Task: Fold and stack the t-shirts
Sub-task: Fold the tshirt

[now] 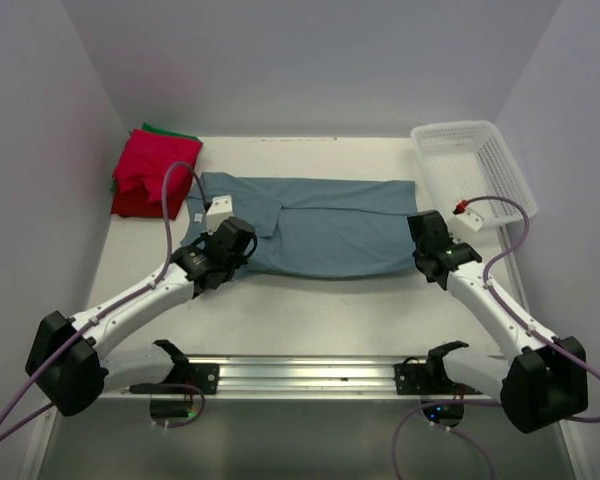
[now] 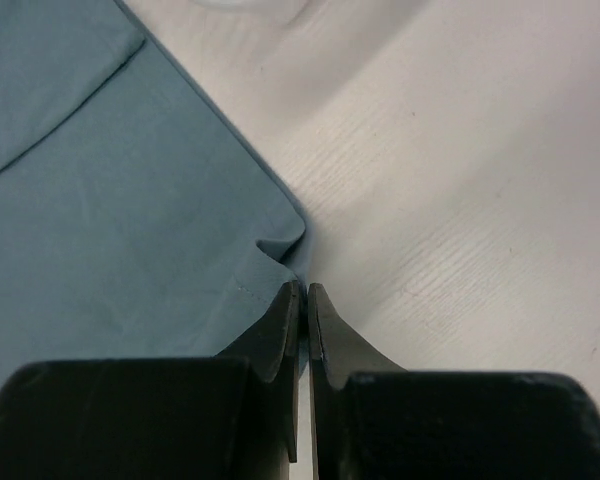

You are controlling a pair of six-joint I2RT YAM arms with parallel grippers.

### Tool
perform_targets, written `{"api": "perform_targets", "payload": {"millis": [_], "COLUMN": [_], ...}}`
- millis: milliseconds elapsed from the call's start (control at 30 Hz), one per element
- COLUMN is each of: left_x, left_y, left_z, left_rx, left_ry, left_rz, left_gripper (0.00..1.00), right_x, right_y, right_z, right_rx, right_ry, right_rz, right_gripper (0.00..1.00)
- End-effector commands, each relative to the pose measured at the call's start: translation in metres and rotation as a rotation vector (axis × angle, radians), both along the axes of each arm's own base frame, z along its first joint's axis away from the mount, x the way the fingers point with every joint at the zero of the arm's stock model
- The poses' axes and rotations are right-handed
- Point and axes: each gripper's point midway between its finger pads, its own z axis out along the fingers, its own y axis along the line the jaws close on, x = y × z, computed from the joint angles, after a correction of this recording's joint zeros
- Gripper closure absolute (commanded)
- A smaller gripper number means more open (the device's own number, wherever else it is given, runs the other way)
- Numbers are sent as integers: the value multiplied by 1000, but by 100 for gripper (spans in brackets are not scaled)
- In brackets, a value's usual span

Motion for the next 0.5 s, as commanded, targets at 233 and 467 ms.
{"api": "perform_targets", "payload": {"millis": [233, 467], "left_x": [101, 154], "left_y": [-22, -21], "left_z": [54, 48], "left_rx": [2, 32], "left_ry": [-170, -120], "left_rz": [-55, -68], "left_gripper": [100, 100], "right_x": [76, 128], "right_y": [-22, -24], "right_z": [30, 23], "right_rx": [-110, -113], "right_ry": [-61, -23], "right_rz": [-56, -52], "right_gripper": [100, 100]}}
